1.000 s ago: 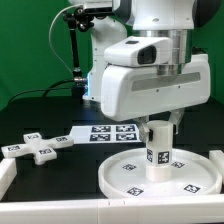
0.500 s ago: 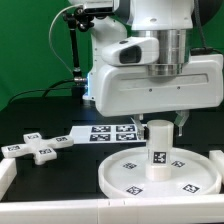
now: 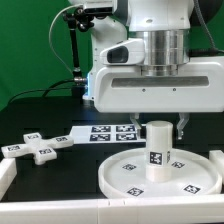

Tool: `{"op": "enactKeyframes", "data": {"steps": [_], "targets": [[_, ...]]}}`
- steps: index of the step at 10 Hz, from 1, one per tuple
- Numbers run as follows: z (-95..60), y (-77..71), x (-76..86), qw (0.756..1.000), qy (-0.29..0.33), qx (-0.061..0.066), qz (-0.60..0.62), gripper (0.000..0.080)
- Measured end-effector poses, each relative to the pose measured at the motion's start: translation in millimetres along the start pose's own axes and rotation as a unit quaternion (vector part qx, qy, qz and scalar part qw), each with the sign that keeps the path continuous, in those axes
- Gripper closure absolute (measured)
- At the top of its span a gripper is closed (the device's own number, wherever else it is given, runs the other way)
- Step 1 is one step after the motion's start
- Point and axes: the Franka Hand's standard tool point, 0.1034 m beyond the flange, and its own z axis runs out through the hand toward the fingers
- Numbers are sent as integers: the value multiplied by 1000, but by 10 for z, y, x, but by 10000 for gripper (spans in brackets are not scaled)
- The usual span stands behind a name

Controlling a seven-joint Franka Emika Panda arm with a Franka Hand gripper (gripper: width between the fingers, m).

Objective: Assemble round table

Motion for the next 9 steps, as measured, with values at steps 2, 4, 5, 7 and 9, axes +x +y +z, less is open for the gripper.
{"op": "enactKeyframes", "data": {"steps": [2, 4, 5, 7, 9], "targets": [[-1, 2, -2, 993, -4, 8, 117, 390], [1, 2, -2, 974, -10, 17, 226, 390], [1, 2, 0, 971, -10, 17, 239, 390], [1, 2, 1, 960, -13, 20, 280, 390], [2, -3, -2, 962, -13, 20, 272, 313]]}}
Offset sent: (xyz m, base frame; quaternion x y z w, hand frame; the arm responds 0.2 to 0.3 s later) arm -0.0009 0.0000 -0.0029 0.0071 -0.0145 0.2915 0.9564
